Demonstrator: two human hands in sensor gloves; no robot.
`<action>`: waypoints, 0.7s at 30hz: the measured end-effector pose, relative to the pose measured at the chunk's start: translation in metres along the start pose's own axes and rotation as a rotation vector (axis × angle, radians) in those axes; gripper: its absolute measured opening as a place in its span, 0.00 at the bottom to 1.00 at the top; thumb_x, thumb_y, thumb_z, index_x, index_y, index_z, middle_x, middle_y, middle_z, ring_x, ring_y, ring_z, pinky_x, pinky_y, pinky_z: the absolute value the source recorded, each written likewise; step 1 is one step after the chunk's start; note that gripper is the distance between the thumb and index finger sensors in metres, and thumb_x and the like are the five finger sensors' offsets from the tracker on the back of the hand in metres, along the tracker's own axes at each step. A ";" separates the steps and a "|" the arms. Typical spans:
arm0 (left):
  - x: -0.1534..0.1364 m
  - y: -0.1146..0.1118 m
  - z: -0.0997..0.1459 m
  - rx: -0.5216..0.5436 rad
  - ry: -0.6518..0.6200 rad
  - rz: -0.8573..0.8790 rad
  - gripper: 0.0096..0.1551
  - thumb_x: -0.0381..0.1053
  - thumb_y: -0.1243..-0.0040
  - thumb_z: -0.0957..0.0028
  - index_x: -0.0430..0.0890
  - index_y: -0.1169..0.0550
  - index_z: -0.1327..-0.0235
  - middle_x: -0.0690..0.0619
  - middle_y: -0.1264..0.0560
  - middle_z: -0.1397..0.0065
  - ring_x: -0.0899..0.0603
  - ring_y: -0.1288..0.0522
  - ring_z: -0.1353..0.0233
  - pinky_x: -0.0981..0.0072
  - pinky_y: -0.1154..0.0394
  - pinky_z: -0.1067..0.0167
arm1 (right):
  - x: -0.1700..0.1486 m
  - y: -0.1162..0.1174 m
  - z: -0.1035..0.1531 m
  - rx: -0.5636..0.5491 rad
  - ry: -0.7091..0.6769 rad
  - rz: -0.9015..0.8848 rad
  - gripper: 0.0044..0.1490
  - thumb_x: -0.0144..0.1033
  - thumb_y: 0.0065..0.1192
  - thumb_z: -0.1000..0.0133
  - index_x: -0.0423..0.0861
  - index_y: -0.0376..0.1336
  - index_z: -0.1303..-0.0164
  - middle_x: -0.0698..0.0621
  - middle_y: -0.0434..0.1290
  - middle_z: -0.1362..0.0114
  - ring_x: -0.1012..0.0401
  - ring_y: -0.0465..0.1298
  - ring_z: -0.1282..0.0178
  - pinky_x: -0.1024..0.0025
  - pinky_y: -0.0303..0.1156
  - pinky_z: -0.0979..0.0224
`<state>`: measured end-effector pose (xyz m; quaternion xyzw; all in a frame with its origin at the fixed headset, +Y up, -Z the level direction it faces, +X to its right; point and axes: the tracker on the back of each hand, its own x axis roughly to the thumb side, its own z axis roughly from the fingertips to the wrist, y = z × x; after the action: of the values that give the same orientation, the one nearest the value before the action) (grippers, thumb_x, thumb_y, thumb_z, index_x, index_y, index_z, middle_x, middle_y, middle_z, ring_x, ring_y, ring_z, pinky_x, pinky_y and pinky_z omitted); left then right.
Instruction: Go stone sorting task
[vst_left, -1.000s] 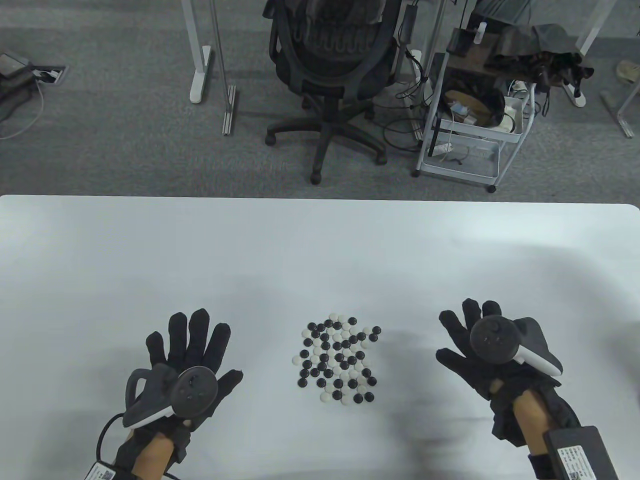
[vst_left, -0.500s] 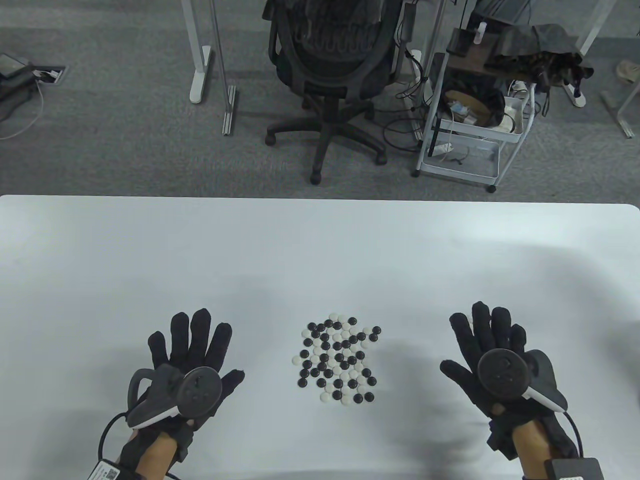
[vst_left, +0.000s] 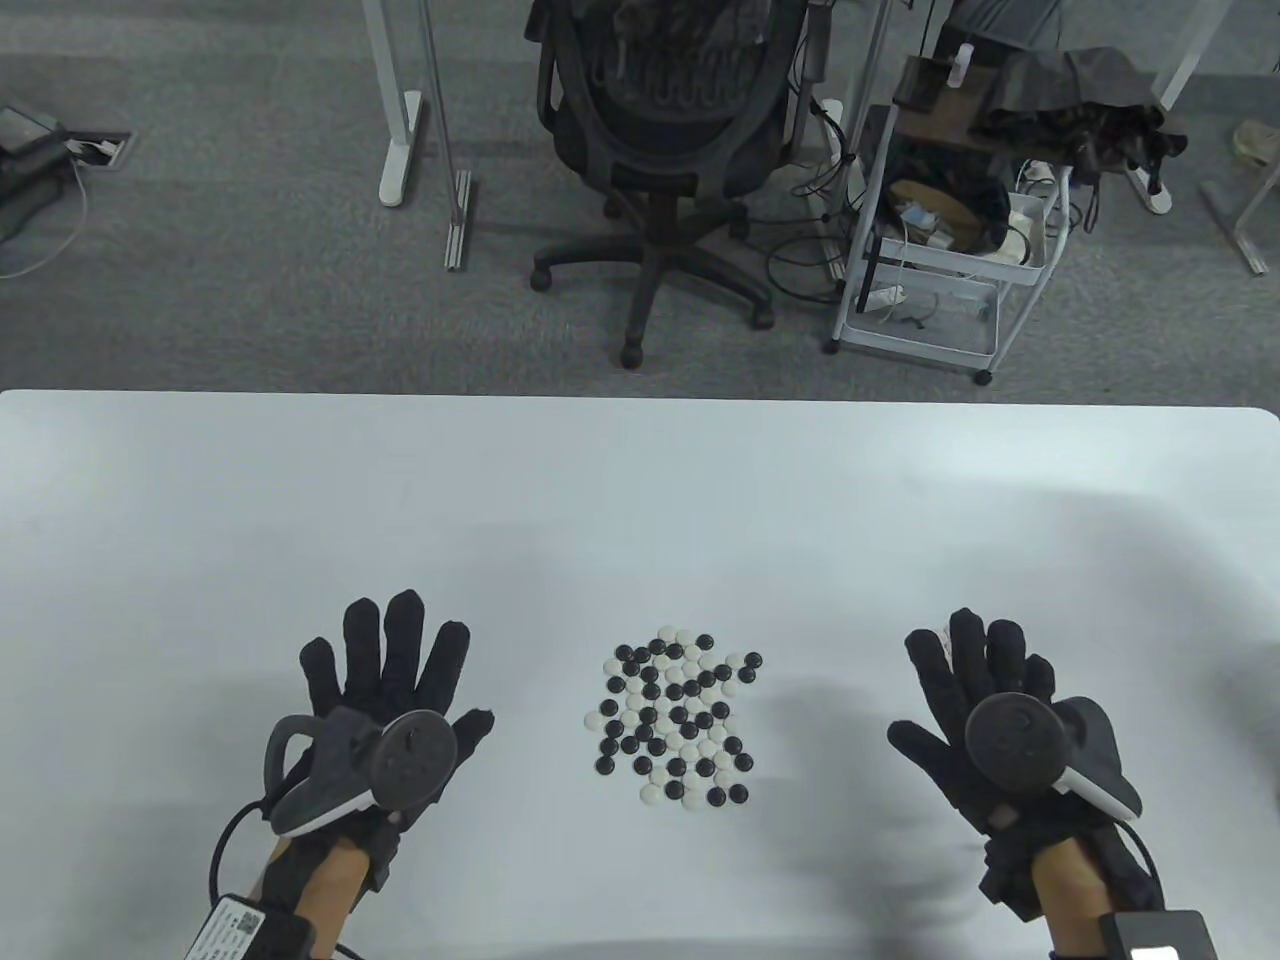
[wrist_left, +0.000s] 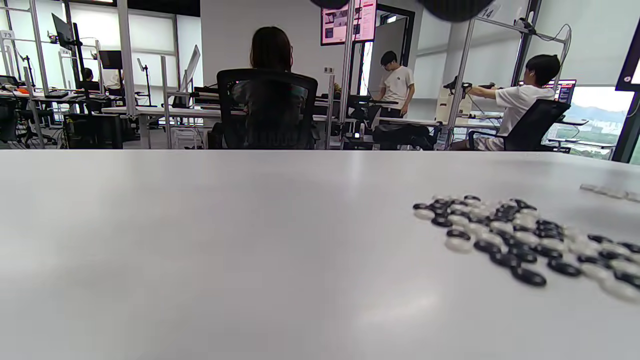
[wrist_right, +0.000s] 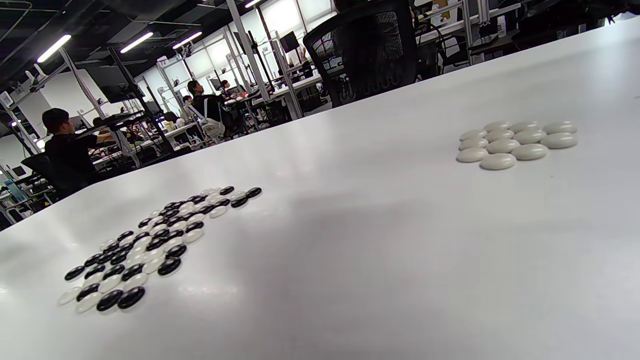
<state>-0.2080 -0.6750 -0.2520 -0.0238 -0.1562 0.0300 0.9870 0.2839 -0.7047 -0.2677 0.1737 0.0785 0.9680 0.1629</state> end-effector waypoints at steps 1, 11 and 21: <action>0.002 0.010 -0.011 -0.033 0.020 -0.026 0.43 0.62 0.63 0.32 0.42 0.50 0.10 0.25 0.68 0.12 0.18 0.73 0.22 0.11 0.67 0.36 | -0.001 -0.001 0.001 -0.001 0.000 -0.005 0.51 0.58 0.36 0.40 0.43 0.29 0.16 0.30 0.22 0.19 0.32 0.20 0.28 0.23 0.25 0.36; 0.065 0.020 -0.141 -0.591 0.012 0.424 0.35 0.61 0.61 0.30 0.49 0.35 0.12 0.27 0.65 0.10 0.19 0.72 0.21 0.11 0.67 0.35 | -0.017 -0.006 0.004 0.014 0.041 -0.073 0.51 0.58 0.36 0.40 0.43 0.30 0.16 0.29 0.23 0.19 0.31 0.21 0.28 0.21 0.26 0.36; 0.173 -0.046 -0.208 -0.697 -0.150 0.227 0.31 0.61 0.61 0.31 0.54 0.31 0.17 0.32 0.67 0.10 0.21 0.75 0.21 0.13 0.70 0.34 | -0.019 -0.004 0.005 0.043 0.043 -0.111 0.51 0.58 0.35 0.39 0.42 0.30 0.15 0.28 0.23 0.19 0.30 0.21 0.28 0.21 0.26 0.36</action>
<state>0.0227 -0.7168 -0.3943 -0.3734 -0.2255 0.0861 0.8957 0.3031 -0.7074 -0.2699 0.1519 0.1123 0.9591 0.2111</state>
